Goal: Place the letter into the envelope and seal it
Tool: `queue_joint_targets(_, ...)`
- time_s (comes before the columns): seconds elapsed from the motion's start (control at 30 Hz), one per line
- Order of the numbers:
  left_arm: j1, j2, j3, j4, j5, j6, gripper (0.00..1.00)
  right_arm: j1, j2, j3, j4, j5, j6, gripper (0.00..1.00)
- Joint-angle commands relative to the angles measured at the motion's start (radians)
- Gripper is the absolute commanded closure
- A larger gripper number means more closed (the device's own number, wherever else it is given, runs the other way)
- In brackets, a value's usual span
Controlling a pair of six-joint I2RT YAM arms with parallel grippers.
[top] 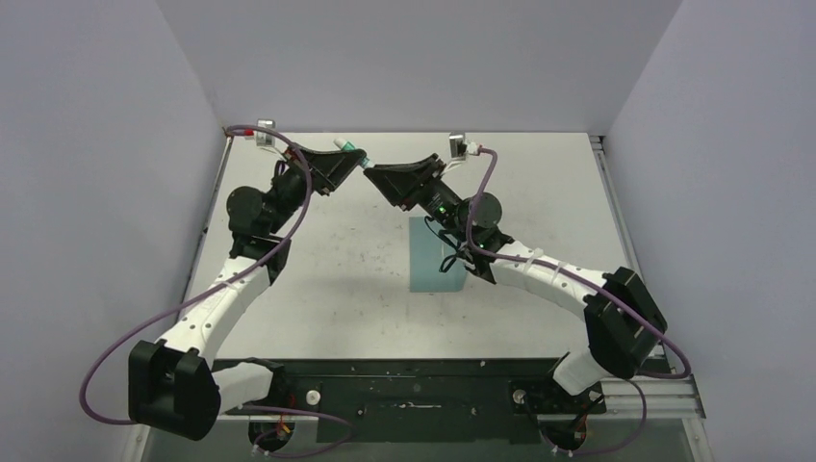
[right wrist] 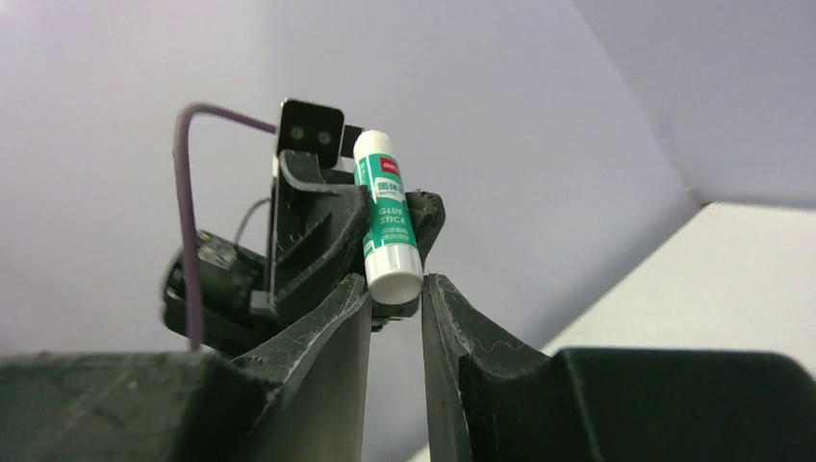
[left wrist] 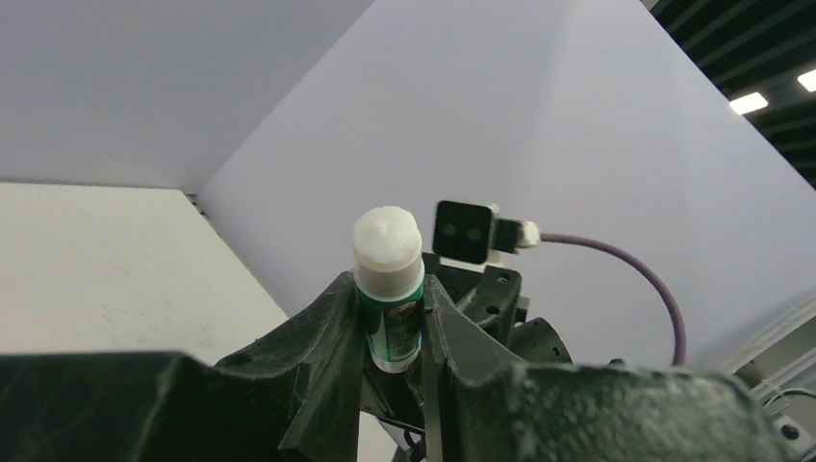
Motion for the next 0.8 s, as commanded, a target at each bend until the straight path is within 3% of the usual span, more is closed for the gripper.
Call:
queue_joint_targets(0.0,-0.007,-0.01,-0.011,0.209,0.073,0.086,1.0,-0.079,0.035,0.018,0.127,0.091,0.572,0.95)
queue_joint_targets(0.13,-0.006,0.005,-0.017,0.283,0.103,0.105,1.0,-0.065,0.055,-0.014,0.157,0.084,0.81,0.95)
queue_joint_targets(0.27,-0.006,0.016,-0.029,0.313,0.095,0.099,1.0,-0.061,0.064,-0.019,0.218,0.096,0.881,0.95)
queue_joint_targets(0.33,-0.006,0.017,-0.029,0.305,0.082,0.077,1.0,-0.069,0.068,0.0,0.227,0.063,0.848,0.83)
queue_joint_targets(0.4,-0.006,0.01,-0.026,0.281,0.058,0.045,1.0,-0.078,0.042,0.019,0.193,0.025,0.677,0.49)
queue_joint_targets(0.47,-0.008,-0.003,-0.018,0.194,0.026,0.002,1.0,-0.075,-0.015,0.039,0.063,0.01,0.38,0.27)
queue_joint_targets(0.6,-0.01,-0.029,-0.024,0.102,-0.022,-0.139,1.0,0.015,-0.121,0.042,-0.136,0.104,-0.284,0.19)
queue_joint_targets(0.77,-0.01,-0.061,0.002,-0.057,-0.052,-0.271,1.0,0.039,-0.156,-0.027,0.014,0.009,-0.64,0.19)
